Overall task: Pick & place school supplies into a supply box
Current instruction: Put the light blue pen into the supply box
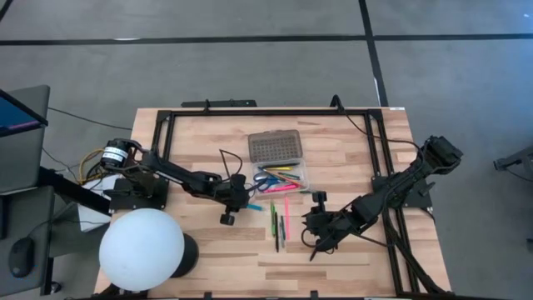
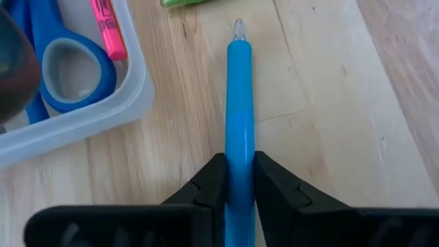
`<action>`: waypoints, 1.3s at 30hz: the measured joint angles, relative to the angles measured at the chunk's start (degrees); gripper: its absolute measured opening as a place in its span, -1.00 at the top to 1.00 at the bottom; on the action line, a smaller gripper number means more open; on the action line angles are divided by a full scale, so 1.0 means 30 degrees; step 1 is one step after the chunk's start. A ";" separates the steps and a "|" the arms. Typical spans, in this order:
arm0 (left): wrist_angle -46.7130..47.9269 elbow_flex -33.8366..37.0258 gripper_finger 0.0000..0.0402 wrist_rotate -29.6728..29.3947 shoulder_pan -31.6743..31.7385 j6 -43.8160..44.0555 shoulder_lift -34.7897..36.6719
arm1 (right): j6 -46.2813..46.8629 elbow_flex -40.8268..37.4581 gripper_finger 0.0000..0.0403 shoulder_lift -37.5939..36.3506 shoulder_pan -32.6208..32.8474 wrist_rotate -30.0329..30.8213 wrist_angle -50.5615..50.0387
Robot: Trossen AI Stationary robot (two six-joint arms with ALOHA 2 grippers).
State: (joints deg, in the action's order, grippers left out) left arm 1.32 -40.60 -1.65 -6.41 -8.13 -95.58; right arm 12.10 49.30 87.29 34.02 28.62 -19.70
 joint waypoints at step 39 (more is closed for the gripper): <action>-1.1140 -0.0044 0.73 -0.3867 0.2539 0.0989 -0.0062 | -0.0171 0.0007 0.59 0.0007 -0.0007 0.0051 0.0015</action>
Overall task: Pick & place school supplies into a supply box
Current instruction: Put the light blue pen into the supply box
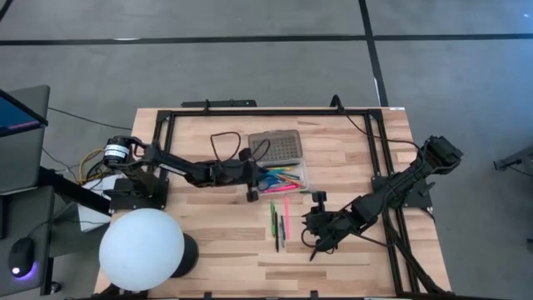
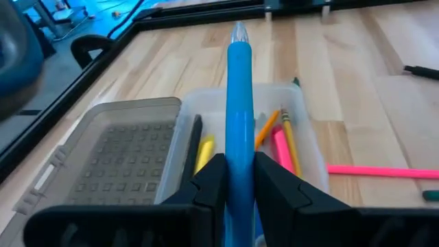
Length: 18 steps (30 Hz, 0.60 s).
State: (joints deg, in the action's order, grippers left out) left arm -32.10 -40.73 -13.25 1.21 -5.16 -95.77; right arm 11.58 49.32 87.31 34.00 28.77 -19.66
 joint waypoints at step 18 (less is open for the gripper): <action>-0.0870 -0.0597 0.73 0.0152 0.1137 -0.1205 -0.1596 | 0.0142 0.0000 0.59 0.0007 -0.0634 -0.0045 -0.0270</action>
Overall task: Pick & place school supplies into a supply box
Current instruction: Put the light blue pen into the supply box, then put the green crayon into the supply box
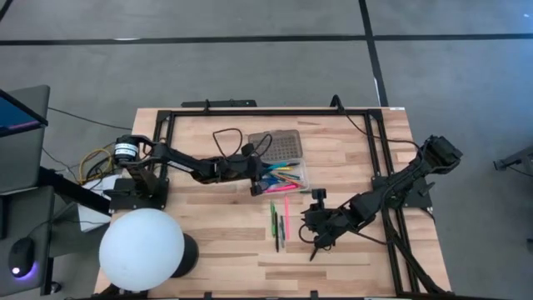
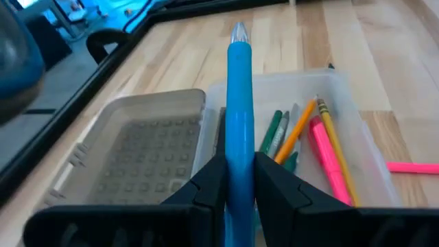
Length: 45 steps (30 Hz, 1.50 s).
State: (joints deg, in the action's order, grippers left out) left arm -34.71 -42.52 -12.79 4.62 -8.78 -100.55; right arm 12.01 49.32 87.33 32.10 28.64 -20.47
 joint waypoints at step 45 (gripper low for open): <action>1.0031 0.0029 0.24 0.0905 0.0854 -0.3533 0.6212 | 0.6003 -0.1362 0.59 0.0015 0.0017 0.2435 -0.4202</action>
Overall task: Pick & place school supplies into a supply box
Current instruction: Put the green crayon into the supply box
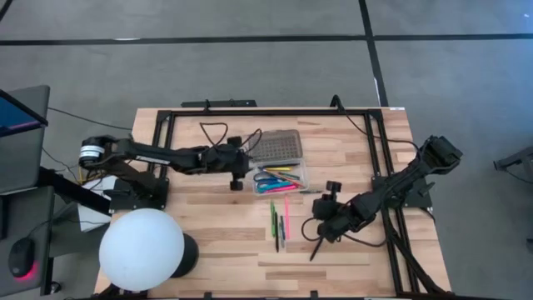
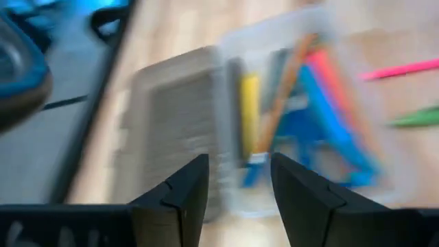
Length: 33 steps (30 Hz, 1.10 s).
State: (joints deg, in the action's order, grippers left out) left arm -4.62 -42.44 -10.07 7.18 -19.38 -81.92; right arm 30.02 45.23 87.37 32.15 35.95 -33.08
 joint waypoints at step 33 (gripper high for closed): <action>-0.7637 0.9304 0.24 -0.0751 -0.5932 0.1364 0.8243 | -0.5197 -0.4736 0.59 -0.0087 -0.6404 -0.4709 0.7822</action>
State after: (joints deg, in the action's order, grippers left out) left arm -27.53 -14.52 -12.33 -10.61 -15.29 -57.19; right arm 14.43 31.03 87.11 12.93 21.82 -9.61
